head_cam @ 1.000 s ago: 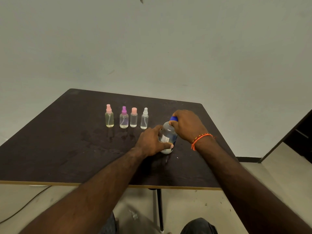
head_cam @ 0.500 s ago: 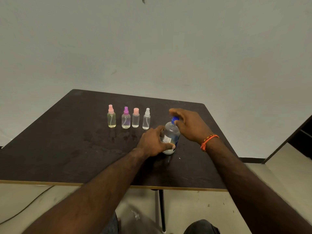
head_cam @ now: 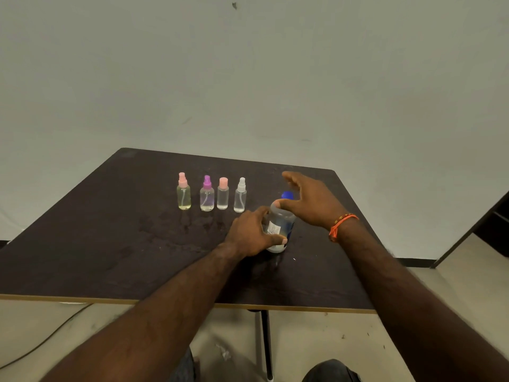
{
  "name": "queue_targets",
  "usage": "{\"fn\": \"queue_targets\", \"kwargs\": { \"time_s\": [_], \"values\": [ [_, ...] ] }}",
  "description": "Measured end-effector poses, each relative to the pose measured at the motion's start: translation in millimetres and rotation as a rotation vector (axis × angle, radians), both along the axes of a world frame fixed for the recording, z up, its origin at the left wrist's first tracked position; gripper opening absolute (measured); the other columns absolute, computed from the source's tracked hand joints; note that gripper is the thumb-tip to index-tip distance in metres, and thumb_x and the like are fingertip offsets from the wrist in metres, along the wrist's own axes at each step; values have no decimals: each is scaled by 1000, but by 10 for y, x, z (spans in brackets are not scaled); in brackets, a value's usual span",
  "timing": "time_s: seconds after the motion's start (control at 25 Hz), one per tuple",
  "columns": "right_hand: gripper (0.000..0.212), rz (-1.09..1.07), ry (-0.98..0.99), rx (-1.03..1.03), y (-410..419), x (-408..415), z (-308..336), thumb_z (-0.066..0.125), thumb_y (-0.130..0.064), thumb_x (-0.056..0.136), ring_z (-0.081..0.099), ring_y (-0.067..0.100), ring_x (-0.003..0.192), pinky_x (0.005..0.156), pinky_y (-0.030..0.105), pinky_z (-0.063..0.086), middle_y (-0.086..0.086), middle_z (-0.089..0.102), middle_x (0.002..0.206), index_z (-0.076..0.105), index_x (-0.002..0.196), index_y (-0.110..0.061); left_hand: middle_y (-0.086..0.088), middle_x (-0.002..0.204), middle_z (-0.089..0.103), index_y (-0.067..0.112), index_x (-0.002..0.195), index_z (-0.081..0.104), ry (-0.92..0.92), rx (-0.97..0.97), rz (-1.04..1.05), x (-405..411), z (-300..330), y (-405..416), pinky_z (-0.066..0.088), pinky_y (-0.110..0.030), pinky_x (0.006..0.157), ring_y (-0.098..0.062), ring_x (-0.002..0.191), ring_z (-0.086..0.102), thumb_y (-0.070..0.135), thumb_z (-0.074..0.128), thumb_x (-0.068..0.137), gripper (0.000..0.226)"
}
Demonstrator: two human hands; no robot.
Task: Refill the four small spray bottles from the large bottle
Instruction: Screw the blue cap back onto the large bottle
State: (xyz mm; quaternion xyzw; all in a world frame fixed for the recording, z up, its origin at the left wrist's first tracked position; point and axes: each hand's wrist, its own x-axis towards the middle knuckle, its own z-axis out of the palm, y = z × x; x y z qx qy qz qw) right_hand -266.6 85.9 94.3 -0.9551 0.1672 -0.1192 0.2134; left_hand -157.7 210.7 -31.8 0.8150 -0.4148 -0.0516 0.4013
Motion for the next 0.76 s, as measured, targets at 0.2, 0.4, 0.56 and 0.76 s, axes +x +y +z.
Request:
{"fn": "queue_targets", "kwargs": {
  "time_s": [0.2,0.4,0.56,0.76],
  "values": [
    [37,-14,-20,-49,-85,16,-16,73,-27,88,63,14,110,96,26,47,-1,70,123,70,124,-19,12,102,68,28,125,59,4,32,-11,13,-6,-18,56,-34,81,-8,89,63,63,86,65,74],
    [54,-206,28,-287,-52,20,-124,69,-75,71,58,16,70,57,28,39,-4,62,74,60,80,-22,13,99,68,33,127,59,3,25,15,18,-30,-21,58,-39,85,-8,89,65,69,80,59,81],
    [74,-7,-32,25,-42,-77,-213,71,-54,85,54,20,127,103,36,47,2,55,142,46,144,-17,12,98,68,31,127,59,18,25,8,6,-23,-22,59,-41,84,-9,89,65,71,79,58,82],
    [36,1,-179,14,-80,-35,-153,74,-31,88,65,9,106,95,26,52,-2,72,117,70,121,-19,14,110,72,35,126,58,44,38,4,25,-55,-40,59,-40,89,-6,97,68,76,77,54,85]
  ]
}}
